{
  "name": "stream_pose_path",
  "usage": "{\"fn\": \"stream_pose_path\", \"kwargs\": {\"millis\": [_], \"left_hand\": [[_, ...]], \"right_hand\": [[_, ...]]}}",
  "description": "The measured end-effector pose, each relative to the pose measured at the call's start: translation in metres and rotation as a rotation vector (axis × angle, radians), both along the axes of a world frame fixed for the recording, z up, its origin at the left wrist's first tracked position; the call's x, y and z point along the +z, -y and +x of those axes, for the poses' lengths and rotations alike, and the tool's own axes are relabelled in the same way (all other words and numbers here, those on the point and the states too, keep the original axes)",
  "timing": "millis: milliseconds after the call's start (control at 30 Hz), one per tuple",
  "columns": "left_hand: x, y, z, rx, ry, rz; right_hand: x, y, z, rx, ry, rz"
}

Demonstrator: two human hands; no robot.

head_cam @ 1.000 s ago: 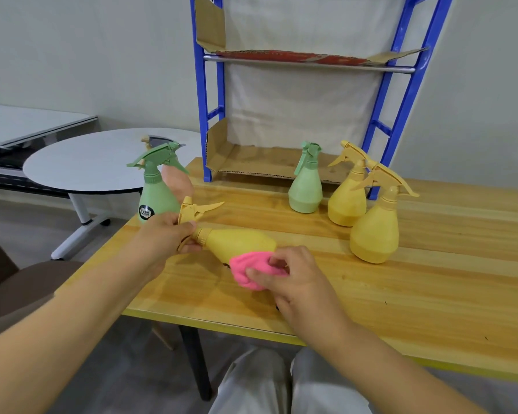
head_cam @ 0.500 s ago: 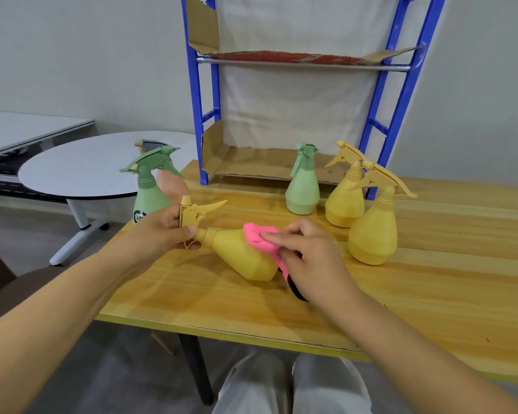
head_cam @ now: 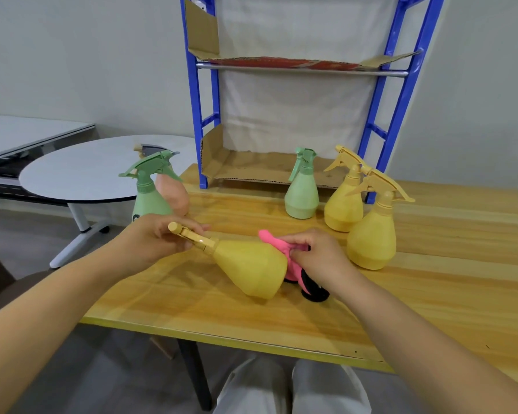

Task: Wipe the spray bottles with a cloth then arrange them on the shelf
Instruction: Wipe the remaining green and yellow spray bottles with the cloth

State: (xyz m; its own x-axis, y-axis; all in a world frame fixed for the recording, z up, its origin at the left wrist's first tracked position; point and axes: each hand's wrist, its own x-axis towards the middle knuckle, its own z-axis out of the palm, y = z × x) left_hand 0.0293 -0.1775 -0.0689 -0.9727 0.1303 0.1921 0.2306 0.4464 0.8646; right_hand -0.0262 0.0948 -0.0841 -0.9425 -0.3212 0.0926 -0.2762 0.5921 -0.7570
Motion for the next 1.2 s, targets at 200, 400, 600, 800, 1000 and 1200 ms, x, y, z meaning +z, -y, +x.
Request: {"fn": "stream_pose_path", "kwargs": {"millis": [200, 400, 600, 800, 1000, 1200], "left_hand": [[-0.012, 0.001, 0.005, 0.095, -0.015, 0.036], [-0.018, -0.006, 0.007, 0.165, 0.146, 0.493], [-0.008, -0.016, 0.009, 0.184, 0.246, 0.669], [-0.005, -0.025, 0.009, 0.253, 0.367, 0.913], [-0.006, -0.032, 0.010, 0.240, 0.473, 1.079], [0.000, -0.034, 0.009, 0.222, 0.537, 1.095]], "right_hand": [[-0.005, -0.001, -0.002, 0.022, -0.035, 0.064], [0.000, -0.003, 0.009, -0.106, -0.176, -0.282], [0.016, 0.007, 0.022, -0.063, -0.217, -0.484], [0.027, 0.009, 0.035, 0.030, -0.273, -0.604], [0.018, 0.007, 0.041, 0.062, -0.278, -0.651], [0.017, 0.002, 0.034, -0.012, -0.247, -0.701]]}}
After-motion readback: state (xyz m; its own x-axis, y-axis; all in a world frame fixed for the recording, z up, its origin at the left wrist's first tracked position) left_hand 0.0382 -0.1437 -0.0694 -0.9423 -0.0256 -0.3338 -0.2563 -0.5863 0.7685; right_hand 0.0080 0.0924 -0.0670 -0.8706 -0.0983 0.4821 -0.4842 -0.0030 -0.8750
